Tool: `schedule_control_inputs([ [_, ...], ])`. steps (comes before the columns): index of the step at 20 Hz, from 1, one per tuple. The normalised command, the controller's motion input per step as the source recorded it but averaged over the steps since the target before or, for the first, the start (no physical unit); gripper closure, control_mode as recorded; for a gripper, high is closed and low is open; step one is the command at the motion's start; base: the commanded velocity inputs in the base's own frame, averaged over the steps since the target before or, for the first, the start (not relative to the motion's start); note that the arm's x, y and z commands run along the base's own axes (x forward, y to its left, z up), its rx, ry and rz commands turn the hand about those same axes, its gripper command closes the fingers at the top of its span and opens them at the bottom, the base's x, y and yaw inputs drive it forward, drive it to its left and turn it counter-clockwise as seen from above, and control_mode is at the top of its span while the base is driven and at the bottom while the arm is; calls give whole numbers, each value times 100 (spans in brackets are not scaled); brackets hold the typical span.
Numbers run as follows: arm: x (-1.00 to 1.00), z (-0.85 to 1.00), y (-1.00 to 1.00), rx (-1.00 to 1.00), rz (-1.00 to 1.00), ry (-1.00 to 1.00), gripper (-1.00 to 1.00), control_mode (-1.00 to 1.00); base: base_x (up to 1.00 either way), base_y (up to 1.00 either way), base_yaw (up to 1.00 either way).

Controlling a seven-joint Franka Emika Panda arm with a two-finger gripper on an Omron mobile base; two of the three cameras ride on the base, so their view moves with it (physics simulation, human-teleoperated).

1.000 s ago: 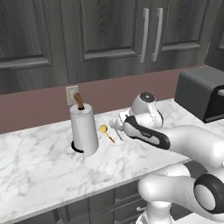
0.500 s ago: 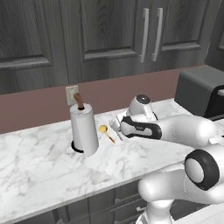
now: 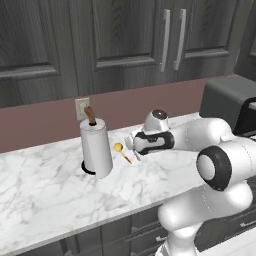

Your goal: Organize the utensils by type. Pick up the wooden spoons from the counter and place them in the open cabinet. Then pick up the metallic utensils from the counter and place them in the open drawer.

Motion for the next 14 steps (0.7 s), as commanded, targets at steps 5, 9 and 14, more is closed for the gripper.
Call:
schedule_control_inputs([
  [5,33,-26,3,-1,2,3,-100,-100,0,0,0],
  [9,34,-18,6,-1,1,2,-100,-100,0,0,0],
  [14,32,-27,4,-1,1,3,-100,-100,0,0,0],
])
